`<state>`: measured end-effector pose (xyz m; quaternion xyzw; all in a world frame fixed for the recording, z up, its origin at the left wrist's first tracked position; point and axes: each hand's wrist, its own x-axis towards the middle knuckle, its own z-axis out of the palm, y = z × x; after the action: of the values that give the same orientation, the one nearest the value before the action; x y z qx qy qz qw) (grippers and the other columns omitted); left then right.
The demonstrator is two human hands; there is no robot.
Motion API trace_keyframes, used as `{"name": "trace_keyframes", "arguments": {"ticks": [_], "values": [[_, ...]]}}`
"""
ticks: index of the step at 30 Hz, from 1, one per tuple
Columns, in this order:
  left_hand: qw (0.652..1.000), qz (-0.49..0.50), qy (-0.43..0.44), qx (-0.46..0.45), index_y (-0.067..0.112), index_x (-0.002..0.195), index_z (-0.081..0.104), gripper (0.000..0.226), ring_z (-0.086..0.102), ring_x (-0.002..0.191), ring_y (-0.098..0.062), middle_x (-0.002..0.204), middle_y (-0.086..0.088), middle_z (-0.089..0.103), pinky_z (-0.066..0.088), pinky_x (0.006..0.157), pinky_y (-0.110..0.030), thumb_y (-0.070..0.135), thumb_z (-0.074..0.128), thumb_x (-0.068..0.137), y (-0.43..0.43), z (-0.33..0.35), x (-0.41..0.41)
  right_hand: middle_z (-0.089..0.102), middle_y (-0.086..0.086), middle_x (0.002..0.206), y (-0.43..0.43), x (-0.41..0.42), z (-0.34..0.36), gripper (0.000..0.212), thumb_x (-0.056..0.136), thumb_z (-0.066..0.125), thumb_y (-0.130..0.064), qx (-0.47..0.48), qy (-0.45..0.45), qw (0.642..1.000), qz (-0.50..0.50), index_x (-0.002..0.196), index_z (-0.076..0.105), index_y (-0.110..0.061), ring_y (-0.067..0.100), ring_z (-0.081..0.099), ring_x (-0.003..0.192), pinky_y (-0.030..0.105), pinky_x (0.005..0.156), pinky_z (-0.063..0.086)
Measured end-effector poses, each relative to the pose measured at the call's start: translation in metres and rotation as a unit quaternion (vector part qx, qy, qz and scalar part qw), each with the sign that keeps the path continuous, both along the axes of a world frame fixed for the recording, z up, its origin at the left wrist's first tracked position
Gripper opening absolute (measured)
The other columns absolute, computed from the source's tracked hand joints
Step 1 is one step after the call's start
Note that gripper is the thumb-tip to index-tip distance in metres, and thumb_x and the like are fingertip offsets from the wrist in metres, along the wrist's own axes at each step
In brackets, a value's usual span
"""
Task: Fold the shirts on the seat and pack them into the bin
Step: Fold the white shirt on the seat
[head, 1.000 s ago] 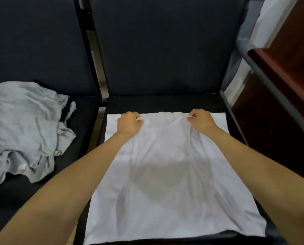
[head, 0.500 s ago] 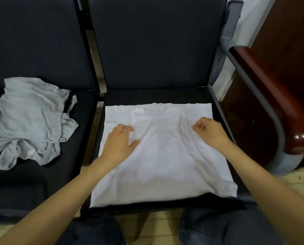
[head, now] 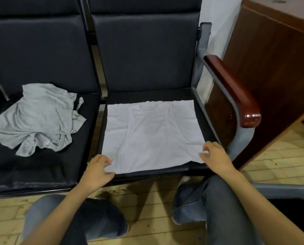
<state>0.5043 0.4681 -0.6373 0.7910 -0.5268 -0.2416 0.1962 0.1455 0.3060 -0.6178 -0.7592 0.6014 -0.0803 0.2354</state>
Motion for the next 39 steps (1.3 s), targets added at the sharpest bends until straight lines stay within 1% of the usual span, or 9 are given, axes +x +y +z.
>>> {"name": "trace_keyframes", "arguments": {"ticks": [5, 8, 10, 12, 15, 19, 24, 30, 39], "values": [[0.993, 0.058, 0.060, -0.080, 0.015, 0.085, 0.061, 0.005, 0.053, 0.075, -0.008, 0.090, 0.000, 0.053, 0.036, 0.069, -0.015, 0.014, 0.064, 0.089, 0.002, 0.006, -0.002, 0.047, -0.001, 0.101, -0.004, 0.005, 0.000, 0.027, 0.087, 0.065, -0.036, 0.068, 0.003, 0.997, 0.035, 0.101, 0.057, -0.014, 0.021, 0.049, 0.103, 0.033, 0.086, 0.043], [0.980, 0.127, 0.107, -0.110, 0.011, 0.086, 0.055, 0.015, 0.043, 0.060, -0.016, 0.073, -0.008, 0.051, 0.035, 0.055, -0.013, 0.020, 0.052, 0.097, 0.001, 0.007, -0.004, 0.051, 0.004, 0.084, -0.007, 0.007, 0.003, 0.014, 0.096, 0.054, -0.025, 0.047, -0.070, 0.996, -0.025, 0.098, 0.055, -0.011, 0.021, 0.053, 0.082, 0.025, 0.065, 0.038], [0.969, 0.189, 0.105, -0.118, 0.009, 0.095, 0.055, 0.016, 0.046, 0.067, -0.020, 0.077, -0.010, 0.053, 0.037, 0.056, -0.022, 0.022, 0.046, 0.099, -0.002, 0.009, -0.003, 0.052, 0.006, 0.083, -0.008, 0.006, 0.006, 0.017, 0.100, 0.047, -0.024, 0.026, -0.148, 0.984, -0.101, 0.105, 0.053, -0.009, 0.018, 0.048, 0.075, 0.026, 0.059, 0.034], [0.959, 0.240, 0.103, -0.108, 0.007, 0.111, 0.055, 0.026, 0.049, 0.079, -0.021, 0.091, -0.007, 0.054, 0.039, 0.066, -0.032, 0.027, 0.041, 0.101, -0.003, 0.011, -0.002, 0.054, 0.006, 0.096, -0.009, 0.005, 0.008, 0.025, 0.101, 0.044, -0.026, 0.001, -0.207, 0.963, -0.176, 0.116, 0.050, -0.007, 0.020, 0.050, 0.087, 0.027, 0.072, 0.036], [0.955, 0.258, 0.123, -0.083, 0.008, 0.119, 0.051, 0.036, 0.049, 0.072, -0.016, 0.095, -0.005, 0.056, 0.038, 0.071, -0.033, 0.038, 0.043, 0.099, -0.003, 0.013, -0.003, 0.063, 0.008, 0.101, -0.013, 0.003, 0.005, 0.045, 0.097, 0.046, -0.042, 0.039, -0.254, 0.934, -0.249, 0.129, 0.040, -0.010, 0.025, 0.059, 0.099, 0.033, 0.084, 0.042], [0.972, 0.185, 0.127, -0.066, 0.012, 0.128, 0.046, 0.045, 0.053, 0.074, -0.015, 0.092, -0.003, 0.058, 0.044, 0.071, -0.031, 0.029, 0.062, 0.090, 0.001, 0.007, -0.008, 0.060, 0.006, 0.100, -0.010, -0.001, 0.003, 0.051, 0.092, 0.059, -0.036, 0.125, -0.161, 0.956, -0.209, 0.130, 0.039, -0.008, 0.021, 0.052, 0.094, 0.030, 0.081, 0.038], [0.980, 0.124, 0.072, -0.135, 0.014, 0.138, 0.038, 0.045, 0.053, 0.064, -0.014, 0.094, -0.007, 0.056, 0.042, 0.056, -0.024, 0.013, 0.053, 0.095, 0.004, -0.001, -0.006, 0.059, 0.008, 0.102, -0.007, -0.003, 0.003, 0.043, 0.093, 0.059, -0.018, 0.089, -0.152, 0.966, -0.187, 0.132, 0.043, -0.006, 0.020, 0.051, 0.091, 0.029, 0.079, 0.039], [0.981, 0.108, 0.038, -0.158, 0.020, 0.148, 0.029, 0.054, 0.061, 0.091, -0.025, 0.129, -0.010, 0.056, 0.050, 0.082, -0.039, 0.011, 0.047, 0.098, 0.004, -0.005, -0.004, 0.061, 0.016, 0.110, -0.008, -0.002, 0.001, 0.050, 0.089, 0.065, -0.013, 0.118, -0.105, 0.972, -0.172, 0.132, 0.042, -0.003, 0.025, 0.054, 0.098, 0.030, 0.084, 0.040], [0.976, 0.157, 0.015, -0.149, 0.014, 0.146, 0.031, 0.054, 0.057, 0.093, -0.027, 0.127, -0.014, 0.055, 0.048, 0.083, -0.046, 0.009, 0.050, 0.096, -0.003, -0.011, 0.008, 0.059, 0.019, 0.119, -0.011, -0.010, -0.006, 0.035, 0.090, 0.061, -0.009, 0.064, -0.025, 0.974, -0.216, 0.124, 0.050, -0.005, 0.034, 0.055, 0.110, 0.038, 0.090, 0.045]]}}
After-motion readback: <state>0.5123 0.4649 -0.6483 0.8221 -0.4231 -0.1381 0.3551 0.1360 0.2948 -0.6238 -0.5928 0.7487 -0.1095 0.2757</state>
